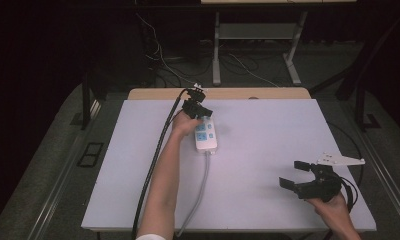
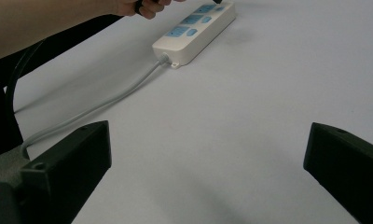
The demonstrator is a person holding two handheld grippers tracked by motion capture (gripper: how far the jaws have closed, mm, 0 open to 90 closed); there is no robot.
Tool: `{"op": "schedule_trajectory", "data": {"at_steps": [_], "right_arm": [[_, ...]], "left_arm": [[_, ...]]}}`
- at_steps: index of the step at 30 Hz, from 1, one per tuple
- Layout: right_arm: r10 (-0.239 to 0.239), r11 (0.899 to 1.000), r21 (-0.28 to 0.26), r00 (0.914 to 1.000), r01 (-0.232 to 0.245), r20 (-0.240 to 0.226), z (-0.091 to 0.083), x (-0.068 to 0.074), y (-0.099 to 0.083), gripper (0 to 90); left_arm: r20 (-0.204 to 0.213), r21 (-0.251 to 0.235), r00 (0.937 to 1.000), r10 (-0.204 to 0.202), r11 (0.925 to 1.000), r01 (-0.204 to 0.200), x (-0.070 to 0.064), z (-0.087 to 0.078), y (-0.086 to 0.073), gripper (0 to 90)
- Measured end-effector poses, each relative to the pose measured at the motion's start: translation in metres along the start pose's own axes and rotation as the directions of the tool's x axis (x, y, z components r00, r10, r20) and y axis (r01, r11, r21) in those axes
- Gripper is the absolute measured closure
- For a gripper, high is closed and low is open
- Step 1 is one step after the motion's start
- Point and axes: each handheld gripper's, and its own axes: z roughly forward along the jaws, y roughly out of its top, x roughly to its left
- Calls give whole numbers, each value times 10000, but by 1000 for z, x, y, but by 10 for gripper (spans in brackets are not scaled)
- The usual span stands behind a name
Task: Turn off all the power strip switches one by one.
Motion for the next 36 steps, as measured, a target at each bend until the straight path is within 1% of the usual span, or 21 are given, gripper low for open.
{"op": "schedule_trajectory", "data": {"at_steps": [5,10,12,17,21,26,29,33,36], "right_arm": [[-8,10000,-15,10000,8,2,0,0,0,6],[9,10000,-18,10000,-9,1,0,0,0,6],[-5,10000,-8,10000,5,-1,0,0,0,6],[-32,10000,-47,10000,32,10,-1,0,0,6],[-14,10000,-29,10000,14,9,-2,0,0,6],[-42,10000,-24,10000,42,5,-2,0,0,6],[-33,10000,-15,10000,33,2,-2,1,0,6],[-50,10000,-3,10000,50,8,-2,1,0,6],[-82,10000,-6,10000,82,17,-2,2,0,6]], "left_arm": [[-56,65,10000,-65,10000,66,2,3,-4,891],[-167,15,9993,-321,9995,321,4,5,-8,891],[-101,-103,9990,-447,9990,446,5,5,-9,891],[-147,-218,9988,-459,9987,456,4,5,-10,892],[-78,-331,9974,-720,9969,717,6,5,-12,893],[-54,-375,9969,-787,9962,784,6,5,-12,895],[71,-448,9950,-997,9940,999,8,5,-14,896],[10,-422,9961,-880,9952,880,7,5,-13,898],[-7,-470,9942,-1074,9931,1072,7,6,-15,899]]}}
